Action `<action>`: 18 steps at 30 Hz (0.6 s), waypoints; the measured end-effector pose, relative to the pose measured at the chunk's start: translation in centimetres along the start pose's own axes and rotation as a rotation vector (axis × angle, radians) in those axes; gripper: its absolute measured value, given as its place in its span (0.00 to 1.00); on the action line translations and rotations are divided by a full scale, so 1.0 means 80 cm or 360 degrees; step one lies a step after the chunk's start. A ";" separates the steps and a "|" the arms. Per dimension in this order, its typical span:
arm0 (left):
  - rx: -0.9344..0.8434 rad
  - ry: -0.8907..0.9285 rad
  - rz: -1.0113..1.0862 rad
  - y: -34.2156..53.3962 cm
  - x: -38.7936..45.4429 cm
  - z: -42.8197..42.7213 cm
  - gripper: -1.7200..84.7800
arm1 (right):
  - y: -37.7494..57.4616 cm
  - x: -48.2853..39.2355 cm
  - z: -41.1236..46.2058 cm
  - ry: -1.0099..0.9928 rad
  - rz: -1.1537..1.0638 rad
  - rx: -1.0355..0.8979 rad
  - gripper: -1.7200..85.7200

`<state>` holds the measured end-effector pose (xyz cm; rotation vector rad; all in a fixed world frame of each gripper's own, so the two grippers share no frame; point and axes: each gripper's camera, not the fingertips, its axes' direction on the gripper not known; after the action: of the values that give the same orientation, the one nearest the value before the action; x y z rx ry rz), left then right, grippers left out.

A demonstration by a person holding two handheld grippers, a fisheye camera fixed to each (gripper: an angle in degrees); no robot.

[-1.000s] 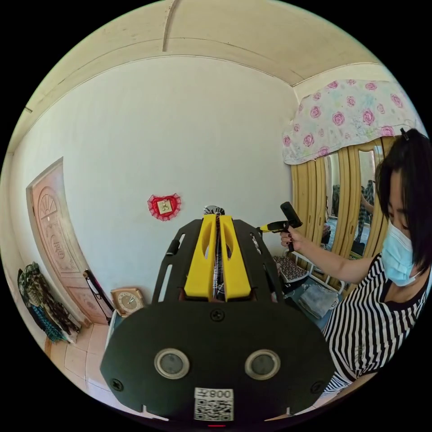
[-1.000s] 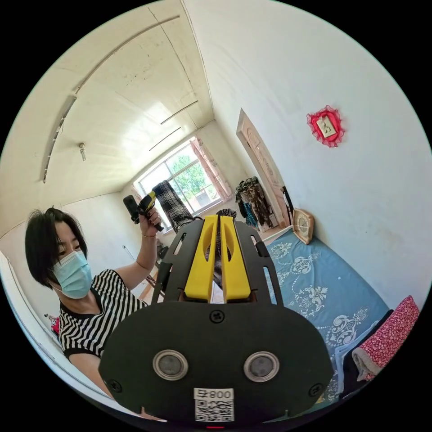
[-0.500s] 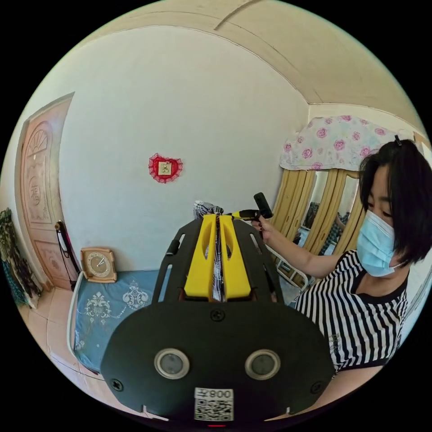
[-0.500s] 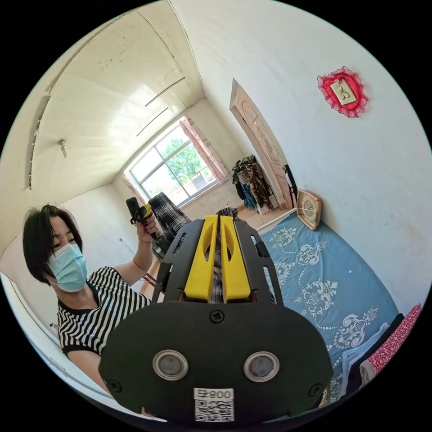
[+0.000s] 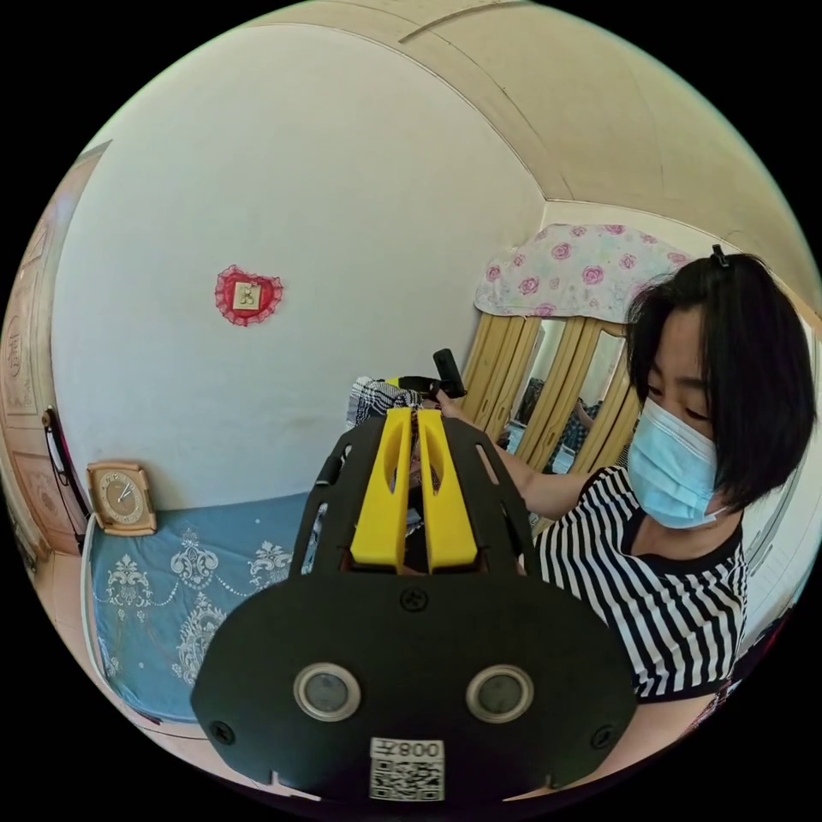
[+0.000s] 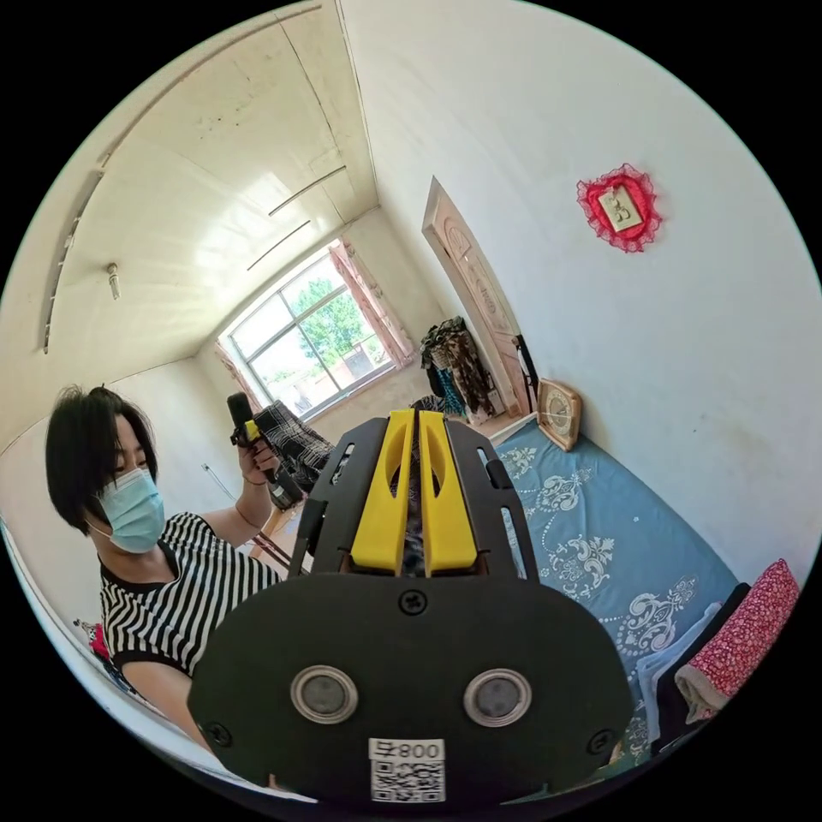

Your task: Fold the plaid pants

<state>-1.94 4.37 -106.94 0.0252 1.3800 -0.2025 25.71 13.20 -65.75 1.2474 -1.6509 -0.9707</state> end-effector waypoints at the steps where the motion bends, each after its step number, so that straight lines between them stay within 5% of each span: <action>1: -0.0012 0.0004 0.0020 -0.011 0.004 0.001 0.03 | 0.011 0.009 -0.017 0.0013 -0.0006 0.0033 0.03; 18: 0.0022 0.0175 0.0169 -0.154 -0.055 -0.011 0.03 | 0.131 0.137 -0.220 0.0104 -0.0131 0.0246 0.03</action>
<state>-5.55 -7.06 -101.57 0.1225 1.4829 -0.1228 36.84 3.07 -48.02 1.4449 -1.6597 -0.8544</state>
